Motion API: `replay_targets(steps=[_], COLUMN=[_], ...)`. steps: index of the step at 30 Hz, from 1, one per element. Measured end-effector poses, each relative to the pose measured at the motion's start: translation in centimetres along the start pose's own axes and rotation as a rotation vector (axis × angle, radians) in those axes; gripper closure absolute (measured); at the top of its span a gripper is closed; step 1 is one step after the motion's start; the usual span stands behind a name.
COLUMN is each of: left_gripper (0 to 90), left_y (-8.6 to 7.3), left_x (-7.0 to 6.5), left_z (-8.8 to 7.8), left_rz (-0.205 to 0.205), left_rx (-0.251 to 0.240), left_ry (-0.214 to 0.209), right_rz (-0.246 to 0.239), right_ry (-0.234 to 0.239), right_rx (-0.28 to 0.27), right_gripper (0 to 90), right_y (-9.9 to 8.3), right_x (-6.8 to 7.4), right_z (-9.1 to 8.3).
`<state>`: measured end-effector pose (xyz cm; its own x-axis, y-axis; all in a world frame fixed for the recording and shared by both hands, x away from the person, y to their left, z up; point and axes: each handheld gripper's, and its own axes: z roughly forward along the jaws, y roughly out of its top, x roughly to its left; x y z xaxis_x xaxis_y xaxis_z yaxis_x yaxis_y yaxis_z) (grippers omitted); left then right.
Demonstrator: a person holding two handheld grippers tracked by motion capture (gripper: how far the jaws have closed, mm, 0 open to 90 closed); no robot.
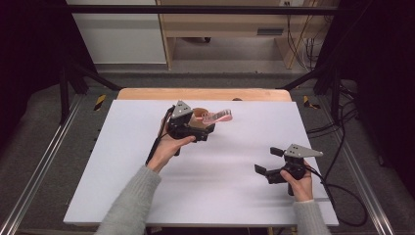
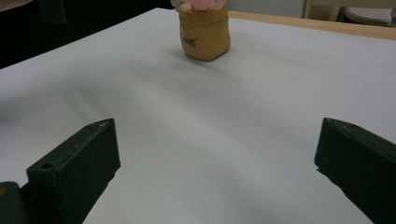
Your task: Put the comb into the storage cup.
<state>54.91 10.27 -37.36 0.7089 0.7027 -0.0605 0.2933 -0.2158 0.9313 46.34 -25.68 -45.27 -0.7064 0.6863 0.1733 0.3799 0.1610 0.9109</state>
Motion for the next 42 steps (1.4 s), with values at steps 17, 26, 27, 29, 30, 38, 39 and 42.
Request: replay_targets(steps=[17, 26, 27, 29, 30, 38, 39, 42], left_gripper=[0.5, 0.5, 0.5, 0.5, 0.5, 0.5, 0.5, 0.5], left_y=[-1.7, -2.9, -3.1, -3.4, -3.7, -5.6, -5.8, -6.7], left_x=[1.5, 2.5, 2.6, 2.8, 2.9, 3.7, 3.8, 4.2], left_z=[-3.9, -6.5, -6.7, -7.3, -7.6, -9.2, -9.5, -10.2], left_rz=[-0.034, -0.044, -0.045, -0.047, -0.046, -0.041, -0.042, -0.048], left_rx=[-0.037, -0.058, -0.060, -0.064, -0.063, -0.046, -0.046, -0.044], left_ry=[0.003, 0.001, 0.000, -0.002, 0.002, 0.015, 0.016, 0.020], right_rz=[-0.001, 0.000, 0.000, 0.001, 0.001, -0.001, -0.001, -0.002], right_ry=[-0.002, -0.005, -0.004, -0.004, -0.004, -0.008, -0.008, -0.008], right_rx=[0.004, 0.005, 0.005, 0.007, 0.007, 0.013, 0.013, 0.014], right_gripper=[0.4, 0.4, 0.4, 0.4, 0.4, 0.4, 0.4, 0.4], right_y=[-0.1, -0.1, -0.1, -0.1, -0.1, -0.1, -0.1, -0.1], right_x=[0.0, 0.0, 0.0, 0.1, 0.1, 0.0, 0.0, 0.0], right_z=[0.1, 0.1, 0.1, 0.2, 0.2, 0.2, 0.2, 0.3])
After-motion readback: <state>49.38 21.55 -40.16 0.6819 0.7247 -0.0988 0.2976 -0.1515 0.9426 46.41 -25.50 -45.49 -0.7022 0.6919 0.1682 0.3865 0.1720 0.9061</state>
